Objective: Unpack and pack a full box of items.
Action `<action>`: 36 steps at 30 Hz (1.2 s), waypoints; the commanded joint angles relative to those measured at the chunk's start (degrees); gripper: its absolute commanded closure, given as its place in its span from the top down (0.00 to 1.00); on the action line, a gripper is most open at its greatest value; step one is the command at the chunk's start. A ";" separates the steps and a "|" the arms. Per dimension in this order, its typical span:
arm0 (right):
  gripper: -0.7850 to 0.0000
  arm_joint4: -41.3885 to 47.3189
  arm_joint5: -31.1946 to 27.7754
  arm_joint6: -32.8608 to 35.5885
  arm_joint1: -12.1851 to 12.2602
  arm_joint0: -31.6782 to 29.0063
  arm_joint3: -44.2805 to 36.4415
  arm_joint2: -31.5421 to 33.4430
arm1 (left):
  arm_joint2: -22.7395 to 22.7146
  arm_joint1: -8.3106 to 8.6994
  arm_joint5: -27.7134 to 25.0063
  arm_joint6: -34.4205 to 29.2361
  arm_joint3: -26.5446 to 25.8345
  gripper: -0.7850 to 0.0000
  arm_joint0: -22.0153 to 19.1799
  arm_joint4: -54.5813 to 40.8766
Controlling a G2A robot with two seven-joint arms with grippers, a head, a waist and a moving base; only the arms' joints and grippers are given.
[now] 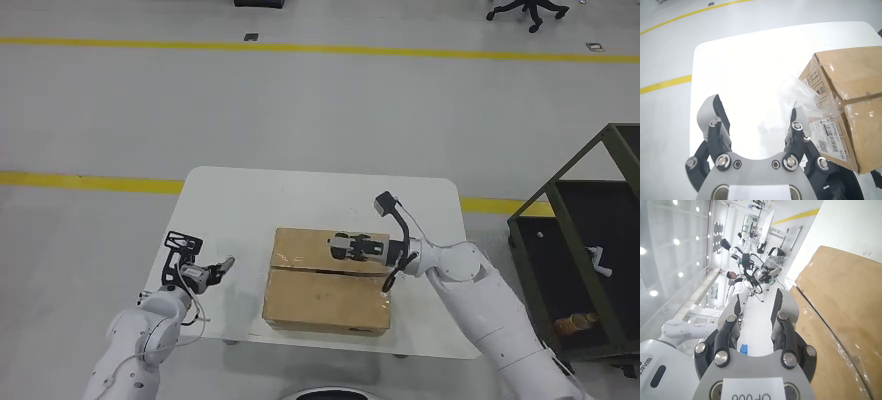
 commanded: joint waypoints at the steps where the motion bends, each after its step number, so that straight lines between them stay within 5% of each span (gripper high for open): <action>1: 0.48 0.50 -0.32 0.16 -0.24 0.25 1.11 -0.72 | -0.83 0.24 -0.70 -0.62 -0.06 1.00 0.43 0.83; 6: 0.45 3.88 -3.33 1.24 -1.11 0.50 3.95 -2.66 | -3.02 0.53 -0.70 -0.96 -0.05 1.00 0.75 -0.68; 10: 0.00 4.07 -4.09 1.17 -1.76 1.20 7.04 -4.31 | -3.50 0.52 -1.08 0.70 -1.34 1.00 0.74 -3.60; 36: 0.00 -4.19 4.22 -2.69 -2.64 2.74 10.87 -7.16 | -6.35 1.89 -6.70 -0.21 -3.35 1.00 0.01 -3.57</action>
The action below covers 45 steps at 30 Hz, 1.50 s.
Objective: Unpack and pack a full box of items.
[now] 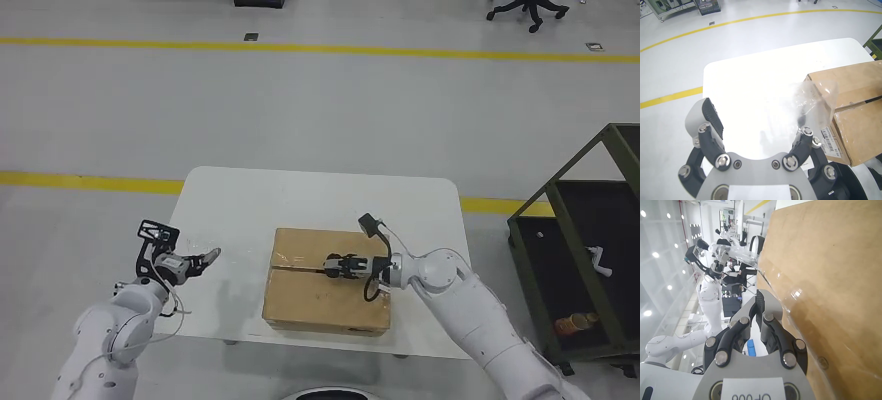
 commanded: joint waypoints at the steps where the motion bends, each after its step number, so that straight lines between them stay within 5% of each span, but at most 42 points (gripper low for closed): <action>1: 0.00 -0.04 0.13 -0.15 0.00 -0.10 -0.10 0.10 | -0.35 0.19 -1.09 -0.85 -0.07 1.00 0.13 0.20; 14: 0.00 -0.04 -0.51 -1.06 0.10 -0.54 -2.17 1.31 | -3.18 1.21 -2.52 -1.06 -0.58 1.00 0.75 3.91; 26: 0.00 -10.08 -5.09 -1.44 4.14 -3.24 -14.60 12.95 | 5.07 1.22 -11.29 9.52 -8.76 1.00 2.27 7.83; 31: 0.00 -15.63 -1.05 -10.08 5.89 -9.66 -20.53 20.01 | 10.42 1.22 -16.58 12.64 -12.42 1.00 1.25 9.46; 39: 0.00 -21.43 9.34 -29.74 6.45 -22.20 -31.67 25.51 | 17.51 0.69 -17.31 13.52 -12.45 1.00 -2.43 9.55; 45: 0.00 -21.43 9.34 -29.74 6.45 -22.20 -31.67 25.51 | 17.51 0.69 -17.31 13.52 -12.45 1.00 -2.43 9.55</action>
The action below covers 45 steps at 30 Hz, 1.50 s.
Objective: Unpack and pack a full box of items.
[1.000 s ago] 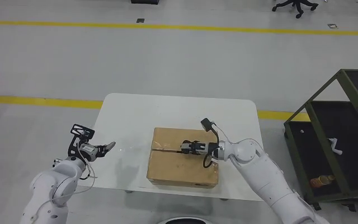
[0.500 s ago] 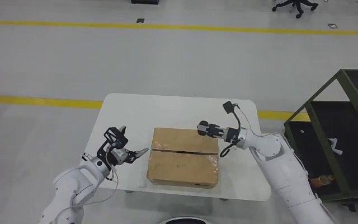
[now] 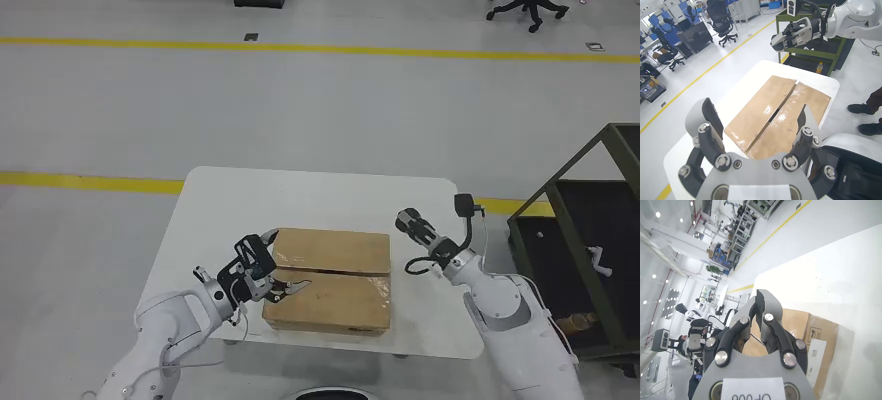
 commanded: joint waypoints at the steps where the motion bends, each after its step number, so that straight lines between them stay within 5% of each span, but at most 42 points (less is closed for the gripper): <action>1: 0.00 -0.01 0.00 0.02 0.00 -0.01 0.00 0.00 | 0.00 0.00 0.00 0.00 0.00 1.00 0.00 0.00; 7: 0.00 3.14 1.07 -1.87 -0.28 -1.02 -0.23 0.04 | 0.00 0.00 0.00 0.00 0.00 1.00 0.00 0.00; 14: 0.00 3.22 5.20 -18.72 -0.66 -7.79 -4.18 4.66 | 0.00 0.00 0.00 0.00 0.00 1.00 0.00 0.00; 20: 0.00 3.36 7.67 -23.70 -0.76 -13.95 -9.83 7.49 | 3.32 -0.18 -0.69 -1.95 -0.01 1.00 -1.63 0.80; 30: 0.00 5.30 8.15 -23.05 -1.32 -17.76 -7.63 6.79 | 13.93 -1.41 1.53 -6.56 6.86 1.00 -10.74 8.05; 45: 0.00 9.56 -0.20 -18.20 -3.06 -16.09 4.33 -1.36 | 14.65 -1.59 4.47 -6.17 9.55 1.00 -11.55 10.50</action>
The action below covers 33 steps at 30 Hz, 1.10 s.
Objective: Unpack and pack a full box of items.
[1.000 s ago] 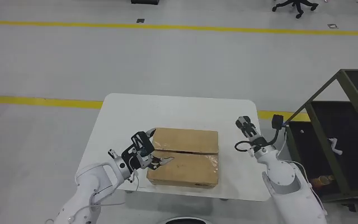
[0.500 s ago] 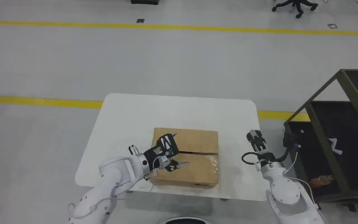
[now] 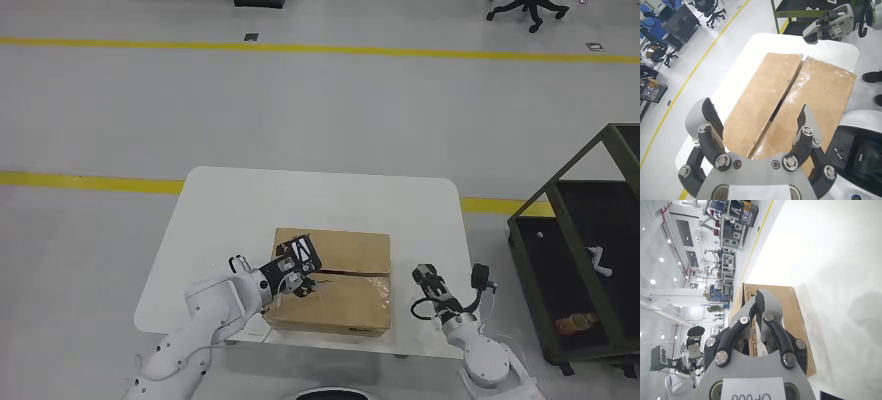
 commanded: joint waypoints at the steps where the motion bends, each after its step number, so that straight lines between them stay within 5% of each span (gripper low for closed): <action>1: 0.00 -0.20 -0.63 1.25 -0.22 0.95 1.05 -1.34 | 0.00 0.00 0.00 0.00 0.00 1.00 0.00 0.00; 15: 0.00 -0.72 -1.27 6.13 -1.30 5.12 4.24 -6.15 | 0.59 -0.13 1.03 -0.33 0.43 1.00 0.21 -0.20; 33: 0.00 -4.77 0.29 4.10 -0.74 4.36 -1.44 -0.92 | 11.13 -2.22 5.22 -9.44 9.24 1.00 -8.76 16.07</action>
